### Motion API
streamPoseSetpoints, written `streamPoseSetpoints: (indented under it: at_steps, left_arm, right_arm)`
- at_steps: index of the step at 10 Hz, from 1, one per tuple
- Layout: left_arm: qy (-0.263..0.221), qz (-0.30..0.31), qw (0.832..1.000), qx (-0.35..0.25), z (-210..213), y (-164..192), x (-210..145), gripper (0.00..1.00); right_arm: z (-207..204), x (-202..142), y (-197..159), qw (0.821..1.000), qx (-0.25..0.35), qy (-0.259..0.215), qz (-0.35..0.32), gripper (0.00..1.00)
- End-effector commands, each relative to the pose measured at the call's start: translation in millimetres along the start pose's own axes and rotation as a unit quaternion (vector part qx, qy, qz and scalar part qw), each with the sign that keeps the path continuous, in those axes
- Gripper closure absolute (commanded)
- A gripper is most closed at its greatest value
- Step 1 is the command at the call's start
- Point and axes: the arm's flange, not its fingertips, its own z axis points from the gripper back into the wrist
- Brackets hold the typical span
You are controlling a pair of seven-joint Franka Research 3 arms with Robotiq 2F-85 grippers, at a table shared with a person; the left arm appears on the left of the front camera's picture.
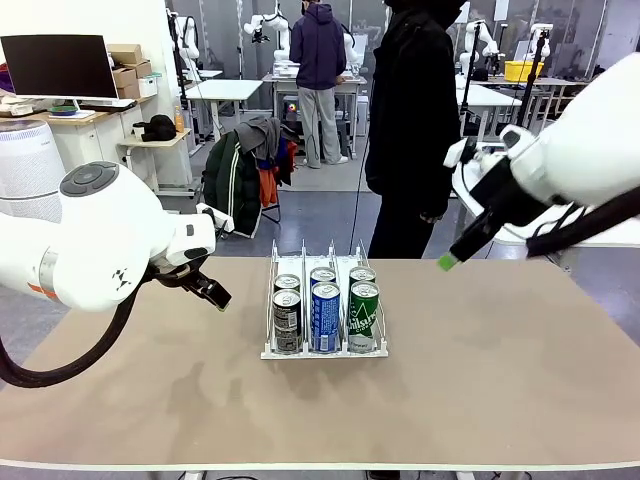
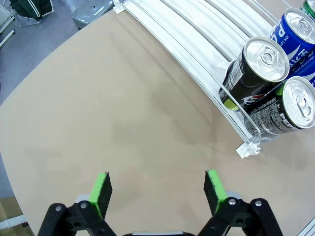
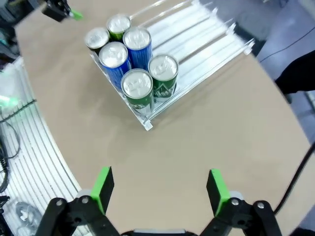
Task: Fill the beverage cans into the dispenser.
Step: Pick up the Ionic drink handed by the human.
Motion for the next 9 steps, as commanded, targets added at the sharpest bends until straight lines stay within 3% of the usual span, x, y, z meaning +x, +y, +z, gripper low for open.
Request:
streamPoseSetpoints:
  at_steps: [1, 4, 5, 6, 9]
  left_arm:
    - [0.000, 0.001, 1.000, 0.000, 0, 0, 0, 0.00]
    - [0.000, 0.001, 1.000, 0.000, 0, 0, 0, 0.00]
    - [0.000, 0.001, 1.000, 0.000, 0, 0, 0, 0.00]
    - [0.000, 0.001, 1.000, 0.000, 0, 0, 0, 0.00]
    - [0.000, 0.001, 1.000, 0.000, 0, 0, 0, 0.00]
  right_arm:
    - [32, 18, -21, 1.000, 0.022, -0.011, 0.001, 0.00]
    - [85, 34, -49, 0.998, 0.062, -0.033, -0.007, 0.00]
    - [81, 37, -56, 0.996, 0.071, -0.040, -0.016, 0.00]
    - [86, 32, -30, 0.999, 0.039, -0.028, -0.005, 0.00]
    - [86, 32, -30, 0.999, 0.039, -0.028, -0.005, 0.00]
